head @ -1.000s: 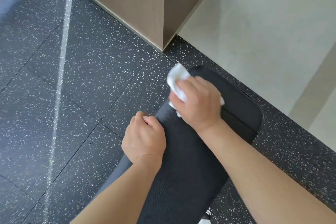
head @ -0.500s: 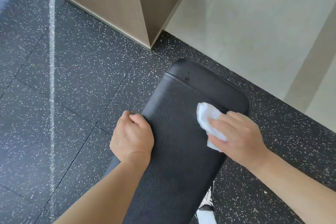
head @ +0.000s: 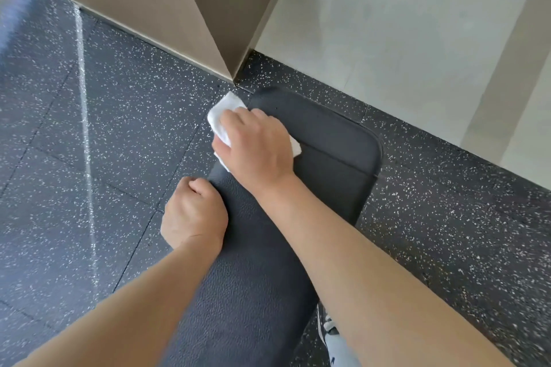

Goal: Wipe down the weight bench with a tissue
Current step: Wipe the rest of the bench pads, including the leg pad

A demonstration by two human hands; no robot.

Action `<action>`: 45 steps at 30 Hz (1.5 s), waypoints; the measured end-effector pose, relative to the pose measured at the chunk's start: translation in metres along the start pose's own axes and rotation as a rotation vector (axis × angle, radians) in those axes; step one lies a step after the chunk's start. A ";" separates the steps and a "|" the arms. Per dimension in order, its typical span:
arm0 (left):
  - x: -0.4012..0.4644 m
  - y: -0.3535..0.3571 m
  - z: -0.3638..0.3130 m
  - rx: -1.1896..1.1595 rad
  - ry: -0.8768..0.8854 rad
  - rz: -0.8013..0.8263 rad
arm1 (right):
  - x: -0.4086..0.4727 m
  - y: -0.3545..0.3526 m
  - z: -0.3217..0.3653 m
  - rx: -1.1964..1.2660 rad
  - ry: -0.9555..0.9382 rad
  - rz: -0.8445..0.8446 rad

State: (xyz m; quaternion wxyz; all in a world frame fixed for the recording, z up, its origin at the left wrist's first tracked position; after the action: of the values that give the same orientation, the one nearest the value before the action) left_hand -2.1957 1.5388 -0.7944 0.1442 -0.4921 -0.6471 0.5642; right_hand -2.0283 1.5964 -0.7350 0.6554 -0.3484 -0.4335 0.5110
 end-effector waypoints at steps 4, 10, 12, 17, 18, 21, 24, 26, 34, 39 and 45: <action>0.000 -0.001 0.000 0.005 0.010 0.017 | -0.008 -0.003 -0.001 -0.007 -0.149 0.090; 0.003 -0.004 -0.010 -0.008 0.009 0.167 | -0.092 -0.060 -0.097 -0.037 -0.284 0.062; 0.011 -0.004 -0.018 -0.061 -0.010 0.227 | -0.108 -0.077 -0.136 -0.060 -0.232 0.074; 0.019 0.013 -0.066 -0.160 0.003 0.280 | -0.105 -0.088 -0.176 -0.115 -0.145 0.076; 0.017 0.017 -0.070 -0.137 -0.016 0.245 | -0.100 -0.086 -0.179 -0.114 -0.100 0.057; 0.015 0.020 -0.067 -0.060 -0.040 0.064 | -0.083 -0.076 -0.181 -0.071 0.008 -0.010; 0.014 0.018 -0.068 -0.014 -0.013 0.016 | -0.052 -0.064 -0.160 -0.059 0.093 -0.039; 0.012 0.017 -0.071 0.009 -0.010 -0.002 | -0.020 -0.052 -0.132 -0.041 0.088 -0.037; 0.009 0.016 -0.074 0.017 -0.020 -0.021 | 0.073 0.018 -0.031 -0.054 -0.078 0.226; 0.010 0.018 -0.072 0.009 -0.028 -0.012 | -0.009 -0.035 -0.103 0.030 -0.248 0.089; 0.009 0.017 -0.071 0.001 -0.033 -0.024 | -0.094 -0.081 -0.181 -0.014 -0.144 0.115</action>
State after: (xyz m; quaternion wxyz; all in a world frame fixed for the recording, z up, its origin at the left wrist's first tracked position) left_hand -2.1398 1.5858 -0.7899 0.1406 -0.4750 -0.6548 0.5708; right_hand -1.8410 1.4840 -0.7513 0.5895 -0.3397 -0.4624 0.5685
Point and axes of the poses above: each hand's wrist, its own x-axis towards the middle knuckle, its own y-axis out of the palm, z = x × y, the point moved 6 cm from there along x, towards the middle knuckle, and after that the axes turned 6 degrees about -x, right-handed, at the moved point
